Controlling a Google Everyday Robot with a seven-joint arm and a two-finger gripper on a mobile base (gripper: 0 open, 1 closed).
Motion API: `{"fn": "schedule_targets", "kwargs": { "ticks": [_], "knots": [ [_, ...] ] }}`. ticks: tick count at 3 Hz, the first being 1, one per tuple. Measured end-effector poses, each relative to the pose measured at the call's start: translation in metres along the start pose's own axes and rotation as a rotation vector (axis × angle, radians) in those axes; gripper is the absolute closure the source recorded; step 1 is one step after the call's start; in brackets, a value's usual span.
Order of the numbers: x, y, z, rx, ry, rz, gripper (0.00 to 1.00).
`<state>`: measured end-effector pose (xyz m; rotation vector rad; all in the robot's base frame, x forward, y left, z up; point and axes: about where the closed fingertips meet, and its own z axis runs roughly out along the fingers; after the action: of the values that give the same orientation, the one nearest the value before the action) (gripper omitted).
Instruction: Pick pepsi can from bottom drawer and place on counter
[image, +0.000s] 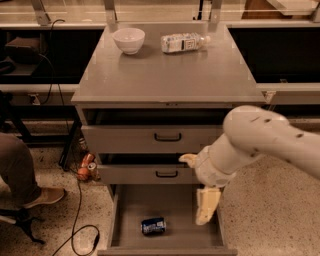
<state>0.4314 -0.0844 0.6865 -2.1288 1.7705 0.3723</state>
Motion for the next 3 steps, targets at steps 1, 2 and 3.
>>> {"fn": "schedule_targets", "kwargs": {
  "ticks": [1, 2, 3],
  "knots": [
    [-0.001, 0.003, 0.096, -0.082, -0.082, -0.016, 0.00],
    [-0.001, 0.003, 0.096, -0.082, -0.082, -0.016, 0.00],
    [0.006, -0.015, 0.132, -0.069, -0.109, -0.040, 0.00]
  ]
}}
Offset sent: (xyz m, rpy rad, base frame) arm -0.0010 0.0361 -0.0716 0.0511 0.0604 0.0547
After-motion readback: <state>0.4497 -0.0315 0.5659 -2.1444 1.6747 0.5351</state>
